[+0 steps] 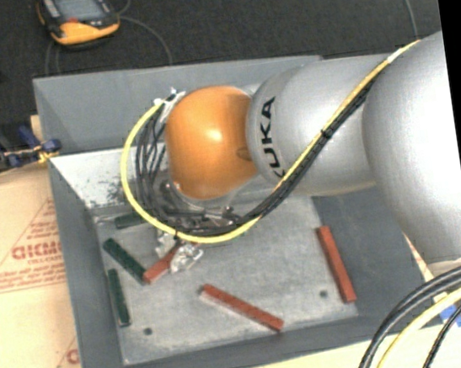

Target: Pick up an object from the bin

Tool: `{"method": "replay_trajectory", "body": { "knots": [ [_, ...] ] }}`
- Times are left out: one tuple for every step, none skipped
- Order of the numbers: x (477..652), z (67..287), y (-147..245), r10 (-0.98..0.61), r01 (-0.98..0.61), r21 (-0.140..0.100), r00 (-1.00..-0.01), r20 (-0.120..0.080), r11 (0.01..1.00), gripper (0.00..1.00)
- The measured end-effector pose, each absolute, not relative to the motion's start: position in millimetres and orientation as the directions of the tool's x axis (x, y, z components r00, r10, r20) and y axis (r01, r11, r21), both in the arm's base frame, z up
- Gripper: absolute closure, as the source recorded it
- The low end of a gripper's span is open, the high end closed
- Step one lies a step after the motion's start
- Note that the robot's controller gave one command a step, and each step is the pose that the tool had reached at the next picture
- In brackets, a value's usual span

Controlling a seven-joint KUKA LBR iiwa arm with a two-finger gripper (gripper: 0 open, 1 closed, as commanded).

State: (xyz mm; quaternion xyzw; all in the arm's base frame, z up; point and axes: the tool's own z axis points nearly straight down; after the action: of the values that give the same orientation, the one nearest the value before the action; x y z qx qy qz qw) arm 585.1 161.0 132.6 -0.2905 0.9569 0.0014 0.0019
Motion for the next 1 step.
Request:
{"method": "replay_trajectory", "body": {
  "knots": [
    [585.2, 132.5, 160.6, -0.552, -0.552, 0.002, -0.834, -0.003, 0.834, 1.0]
  ]
}}
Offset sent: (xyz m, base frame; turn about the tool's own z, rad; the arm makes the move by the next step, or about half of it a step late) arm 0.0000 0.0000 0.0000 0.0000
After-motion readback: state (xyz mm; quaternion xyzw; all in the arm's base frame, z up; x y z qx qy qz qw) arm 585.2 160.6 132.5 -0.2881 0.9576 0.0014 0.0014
